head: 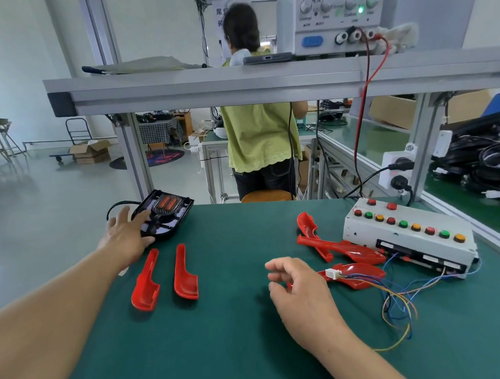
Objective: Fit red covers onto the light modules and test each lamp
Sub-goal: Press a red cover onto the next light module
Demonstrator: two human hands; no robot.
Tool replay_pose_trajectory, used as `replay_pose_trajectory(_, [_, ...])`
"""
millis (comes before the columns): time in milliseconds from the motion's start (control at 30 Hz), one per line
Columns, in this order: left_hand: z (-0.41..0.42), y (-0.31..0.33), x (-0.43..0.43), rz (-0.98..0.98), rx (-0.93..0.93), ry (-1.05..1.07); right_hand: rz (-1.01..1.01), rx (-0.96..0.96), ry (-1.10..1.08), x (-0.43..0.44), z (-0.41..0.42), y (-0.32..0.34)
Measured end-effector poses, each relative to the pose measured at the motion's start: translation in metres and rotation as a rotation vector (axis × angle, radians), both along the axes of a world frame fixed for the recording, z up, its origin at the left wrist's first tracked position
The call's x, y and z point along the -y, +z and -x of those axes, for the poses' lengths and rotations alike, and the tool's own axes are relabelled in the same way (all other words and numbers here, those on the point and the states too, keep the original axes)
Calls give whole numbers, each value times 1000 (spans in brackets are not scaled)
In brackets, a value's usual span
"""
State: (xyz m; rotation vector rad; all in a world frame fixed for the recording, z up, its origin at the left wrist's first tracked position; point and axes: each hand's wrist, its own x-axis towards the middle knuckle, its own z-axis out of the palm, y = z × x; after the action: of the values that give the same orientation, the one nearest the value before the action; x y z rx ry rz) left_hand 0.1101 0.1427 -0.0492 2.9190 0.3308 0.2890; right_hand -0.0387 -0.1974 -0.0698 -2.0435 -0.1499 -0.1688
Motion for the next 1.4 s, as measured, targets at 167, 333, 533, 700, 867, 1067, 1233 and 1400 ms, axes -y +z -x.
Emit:
replay_pose_trajectory(167, [-3, -6, 2, 193, 29, 3, -7, -9, -1, -1, 0, -1])
replay_pose_trajectory(333, [-2, -2, 13, 203, 75, 36, 12, 1, 2, -1, 0, -1])
replay_pose_trajectory(533, [2, 14, 25, 115, 41, 28, 10, 4, 1, 0, 0, 1])
replay_pose_trajectory(700, [5, 44, 44, 12, 21, 11, 9, -2, 6, 0, 1, 3])
replay_pose_trajectory(867, [8, 80, 73, -3, -49, -40, -9, -29, -2, -1, 1, 2])
replay_pose_trajectory(1067, [21, 102, 127, -35, -143, -151, -19, -62, 4, -2, 4, 5])
replay_pose_trajectory(1233, [41, 98, 177, -60, -193, -221, -81, -121, 24, -2, 4, 8])
replay_pose_trajectory(1400, [60, 75, 210, -48, -159, -260, -231, -240, 70, -3, 3, 10])
